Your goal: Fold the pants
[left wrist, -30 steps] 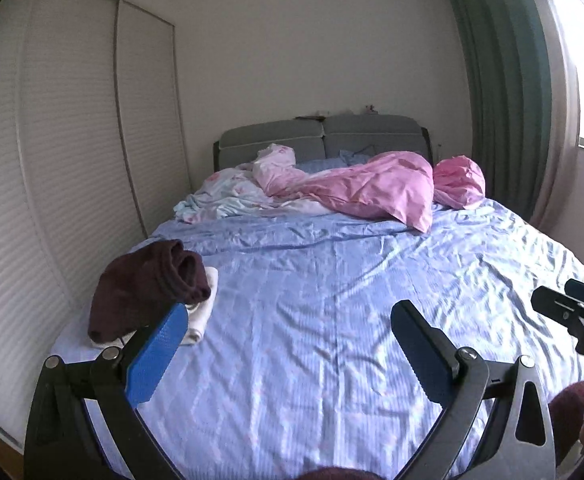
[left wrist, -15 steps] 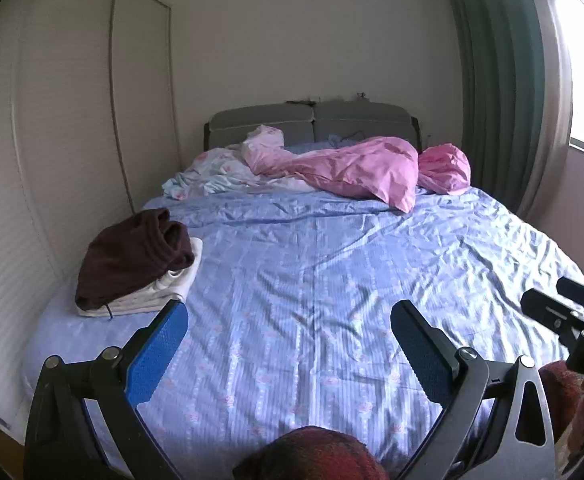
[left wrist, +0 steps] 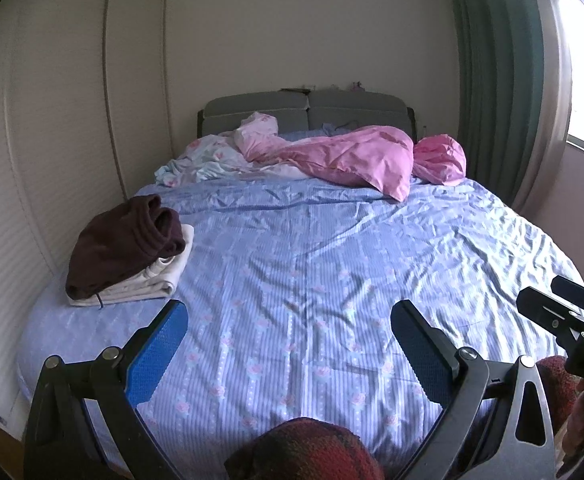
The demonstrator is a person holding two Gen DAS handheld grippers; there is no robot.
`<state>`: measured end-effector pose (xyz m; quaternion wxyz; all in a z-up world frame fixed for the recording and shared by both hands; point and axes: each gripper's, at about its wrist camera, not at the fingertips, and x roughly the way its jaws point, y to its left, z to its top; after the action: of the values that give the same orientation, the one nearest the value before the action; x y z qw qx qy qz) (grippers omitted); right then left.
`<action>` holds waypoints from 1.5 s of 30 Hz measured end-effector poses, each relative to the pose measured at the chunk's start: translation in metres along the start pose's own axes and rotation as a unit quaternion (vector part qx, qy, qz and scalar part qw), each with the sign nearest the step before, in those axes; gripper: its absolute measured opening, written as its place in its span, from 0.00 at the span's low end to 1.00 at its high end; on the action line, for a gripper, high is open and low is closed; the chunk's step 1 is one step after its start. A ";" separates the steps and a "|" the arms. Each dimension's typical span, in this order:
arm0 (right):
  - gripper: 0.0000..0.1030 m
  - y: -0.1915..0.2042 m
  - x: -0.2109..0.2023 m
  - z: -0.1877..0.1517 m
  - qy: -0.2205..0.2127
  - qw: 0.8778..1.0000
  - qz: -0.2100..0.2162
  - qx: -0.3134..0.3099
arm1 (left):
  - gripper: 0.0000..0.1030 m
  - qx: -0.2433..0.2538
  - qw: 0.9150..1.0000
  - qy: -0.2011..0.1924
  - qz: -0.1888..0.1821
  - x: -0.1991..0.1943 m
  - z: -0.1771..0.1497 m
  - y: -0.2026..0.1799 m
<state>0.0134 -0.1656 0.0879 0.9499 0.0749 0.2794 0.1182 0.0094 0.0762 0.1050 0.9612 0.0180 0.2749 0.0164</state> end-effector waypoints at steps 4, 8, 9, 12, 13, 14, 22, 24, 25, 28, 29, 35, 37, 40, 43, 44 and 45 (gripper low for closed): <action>0.99 0.000 0.000 0.000 0.002 1.000 0.001 -0.001 | 1.00 0.001 1.000 0.000 -0.002 0.001 0.000 0.000; 0.99 0.000 0.001 0.000 0.004 1.000 0.001 -0.001 | 1.00 0.001 1.000 0.000 -0.001 0.001 -0.001 -0.002; 0.99 0.000 0.001 0.000 0.003 1.000 0.000 -0.001 | 1.00 0.001 1.000 0.000 0.000 0.001 -0.001 -0.003; 0.99 0.000 0.001 0.000 0.003 1.000 0.000 -0.001 | 1.00 0.003 1.000 -0.001 0.005 0.001 -0.001 -0.003; 0.99 0.000 0.001 0.000 0.004 1.000 0.001 -0.001 | 1.00 0.003 1.000 -0.002 0.006 0.001 -0.002 -0.003; 0.99 -0.001 0.001 0.000 0.004 1.000 0.001 -0.001 | 1.00 0.003 1.000 -0.003 0.009 0.001 -0.002 -0.003; 0.99 0.000 0.002 0.000 0.005 1.000 0.001 -0.001 | 1.00 0.004 1.000 -0.004 0.011 0.003 -0.002 -0.001; 0.99 0.000 0.002 -0.001 0.005 1.000 0.002 -0.001 | 1.00 0.004 1.000 -0.005 0.018 0.004 -0.003 0.000; 0.99 0.000 0.003 -0.002 0.005 1.000 0.002 -0.001 | 1.00 0.004 1.000 -0.005 0.021 0.004 -0.003 0.000; 0.99 0.000 0.003 -0.001 0.006 1.000 0.001 -0.001 | 1.00 0.004 1.000 -0.005 0.026 0.005 -0.004 0.001; 0.99 0.000 0.003 -0.001 0.006 1.000 0.001 -0.001 | 1.00 0.003 1.000 -0.004 0.025 0.005 -0.004 0.001; 0.99 -0.001 0.003 -0.002 0.006 1.000 0.002 -0.002 | 1.00 0.002 1.000 -0.005 0.023 0.006 -0.004 0.003; 0.99 0.000 0.003 -0.002 0.007 1.000 0.003 -0.001 | 1.00 0.002 1.000 -0.004 0.024 0.006 -0.004 0.003; 0.99 0.000 0.003 -0.002 0.007 1.000 0.002 -0.002 | 1.00 0.006 1.000 -0.005 0.026 0.006 -0.005 0.001; 0.99 0.000 0.003 -0.004 0.008 1.000 0.002 -0.001 | 1.00 0.008 1.000 -0.005 0.025 0.006 -0.006 0.000; 0.99 0.000 0.003 -0.004 0.008 1.000 0.001 -0.001 | 1.00 0.009 1.000 -0.004 0.024 0.007 -0.006 -0.001; 0.99 0.000 0.003 -0.005 0.009 1.000 0.000 -0.001 | 1.00 0.009 1.000 -0.004 0.025 0.007 -0.006 -0.001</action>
<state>0.0130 -0.1642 0.0822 0.9475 0.0732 0.2875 0.1193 0.0120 0.0759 0.0964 0.9613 0.0339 0.2708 0.0381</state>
